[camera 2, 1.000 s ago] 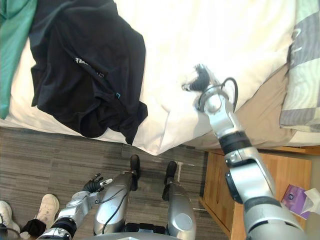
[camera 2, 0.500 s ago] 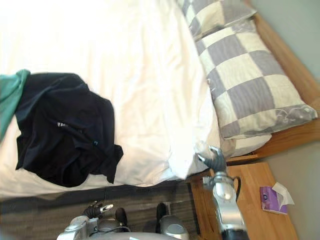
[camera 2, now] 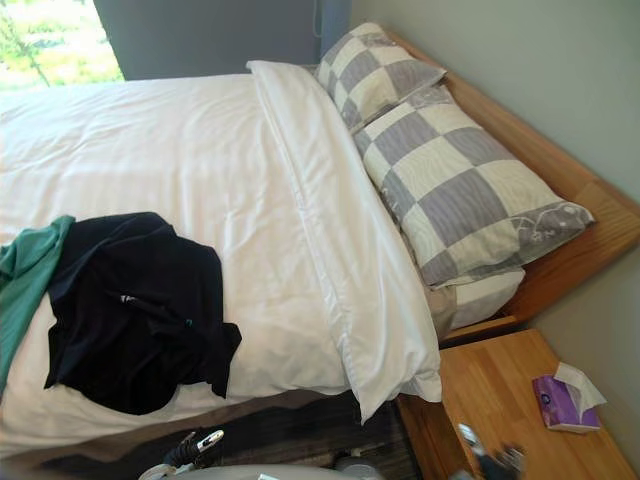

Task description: Tidy the bed and pick cloth on bed and put in laundry

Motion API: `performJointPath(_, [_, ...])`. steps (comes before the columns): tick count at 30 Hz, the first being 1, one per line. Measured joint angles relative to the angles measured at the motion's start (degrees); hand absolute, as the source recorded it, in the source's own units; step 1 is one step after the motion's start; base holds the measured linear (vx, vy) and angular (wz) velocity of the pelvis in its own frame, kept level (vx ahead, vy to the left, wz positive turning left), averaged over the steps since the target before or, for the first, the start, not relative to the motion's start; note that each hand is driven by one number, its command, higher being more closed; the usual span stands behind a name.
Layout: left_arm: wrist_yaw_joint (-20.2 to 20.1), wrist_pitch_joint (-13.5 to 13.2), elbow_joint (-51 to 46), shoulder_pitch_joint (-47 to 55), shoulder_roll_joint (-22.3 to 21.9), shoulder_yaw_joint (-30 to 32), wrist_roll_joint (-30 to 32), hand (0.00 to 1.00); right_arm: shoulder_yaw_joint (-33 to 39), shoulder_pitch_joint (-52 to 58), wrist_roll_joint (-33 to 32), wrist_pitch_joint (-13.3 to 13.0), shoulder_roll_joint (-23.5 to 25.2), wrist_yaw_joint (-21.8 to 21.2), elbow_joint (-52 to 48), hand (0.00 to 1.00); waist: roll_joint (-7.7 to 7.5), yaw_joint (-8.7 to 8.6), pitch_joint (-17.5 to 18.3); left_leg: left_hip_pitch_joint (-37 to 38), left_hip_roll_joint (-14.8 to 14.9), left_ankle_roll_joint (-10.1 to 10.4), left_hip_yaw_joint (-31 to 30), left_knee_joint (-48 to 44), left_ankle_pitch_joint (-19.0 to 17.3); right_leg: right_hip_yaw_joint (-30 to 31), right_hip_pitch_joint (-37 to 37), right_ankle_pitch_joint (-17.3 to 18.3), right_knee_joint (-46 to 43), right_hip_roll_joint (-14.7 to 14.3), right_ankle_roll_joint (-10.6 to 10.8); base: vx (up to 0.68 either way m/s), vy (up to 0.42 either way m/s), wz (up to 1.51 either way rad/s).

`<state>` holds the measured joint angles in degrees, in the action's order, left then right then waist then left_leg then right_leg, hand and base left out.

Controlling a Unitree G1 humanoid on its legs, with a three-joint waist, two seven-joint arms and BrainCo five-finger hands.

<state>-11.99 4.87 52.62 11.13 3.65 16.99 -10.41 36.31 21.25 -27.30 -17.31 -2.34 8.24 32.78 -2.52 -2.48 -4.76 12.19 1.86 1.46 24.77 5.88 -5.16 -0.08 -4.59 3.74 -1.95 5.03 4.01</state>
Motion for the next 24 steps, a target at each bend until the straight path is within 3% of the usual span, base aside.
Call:
performJointPath(1, [-1.0, 0.8, -0.1, 0.2, 0.1, 1.2, 0.0, 0.0, 3.6, 0.0, 0.0, -0.6, -1.8, 1.2, -5.4, 0.0, -0.24, 0.0, 0.2, 0.1, 0.0, 0.1, 0.4, 0.0, -0.3, 0.0, 0.0, 0.0, 0.0, 0.1, 0.0, 0.0, -0.008, -0.08])
performJointPath(6, [-1.5, 2.1, -0.8, 2.2, 0.1, 3.5, -0.2, 0.0, 6.9, -1.4, 1.1, -2.6, -7.2, 0.6, -21.5, 0.0, -1.28, 0.19, 0.9, 0.8, 0.5, 0.6, 3.2, 0.0, -1.3, -0.5, -0.2, -0.1, -0.1, 0.0, 0.0, 0.01, -0.013, -0.03])
performJointPath(7, [-1.4, 2.1, -0.8, 2.4, 0.1, 3.5, -0.3, 0.0, 7.0, -3.1, 0.8, -3.2, -8.3, -1.3, -26.2, 1.0, -1.41, 0.23, 1.1, 0.9, 0.6, 0.7, 3.2, -0.1, -1.4, -0.8, -0.2, -0.1, -0.3, 0.0, 0.0, 0.04, -0.018, 0.06])
performJointPath(12, [-1.2, 2.1, -0.8, 2.8, 0.1, 3.1, -2.2, 0.0, 2.5, -7.6, -4.7, -2.1, -8.2, -10.0, -36.9, 1.0, -1.33, 0.34, 1.1, 0.8, 0.9, 0.9, 3.3, -1.8, -1.6, -0.9, -0.2, -0.1, -1.4, 0.0, 0.0, 0.04, -0.026, 0.05])
performJointPath(14, [-0.3, 2.1, -0.8, 2.7, 0.7, 1.1, -2.7, 0.0, -2.8, -10.7, -10.3, 0.9, -7.2, -14.5, -40.6, 1.0, -1.12, 0.45, 0.5, 0.6, 1.2, 1.2, 3.5, -3.2, -1.8, -0.9, -0.1, -0.1, -2.6, 0.1, 0.0, 0.01, -0.046, 0.04])
performJointPath(17, [1.2, 2.3, -0.5, 1.0, 1.4, -2.3, -4.8, 0.0, -9.7, -16.2, -16.2, 3.5, -7.2, -16.8, -41.4, 1.0, 0.5, 1.7, -1.9, -1.3, 1.4, 0.9, 2.8, -5.4, -2.9, -1.1, 1.3, 0.1, -3.9, 0.3, -0.1, -0.03, -0.038, 0.04])
performJointPath(19, [1.6, 2.3, -0.6, -1.1, 1.8, -4.1, -6.5, 0.0, -12.7, -21.8, -18.9, 4.1, -7.3, -16.3, -41.7, 1.0, 0.54, 2.52, -4.3, -4.2, 1.2, 0.3, 2.2, -7.6, -3.4, -1.5, 3.8, 0.9, -5.7, 1.1, 0.0, -0.08, -0.024, 0.14])
performJointPath(24, [2.8, 1.2, -0.4, -8.1, 0.8, -8.5, -11.1, 0.0, -15.0, -38.7, -23.2, 4.6, -8.0, -12.7, -41.9, 1.0, 3.62, 3.84, -13.7, -14.0, 0.8, -1.1, -0.6, -14.0, -3.7, -2.7, 11.5, 2.1, -9.1, 3.0, 0.1, -0.14, -0.026, 0.31])
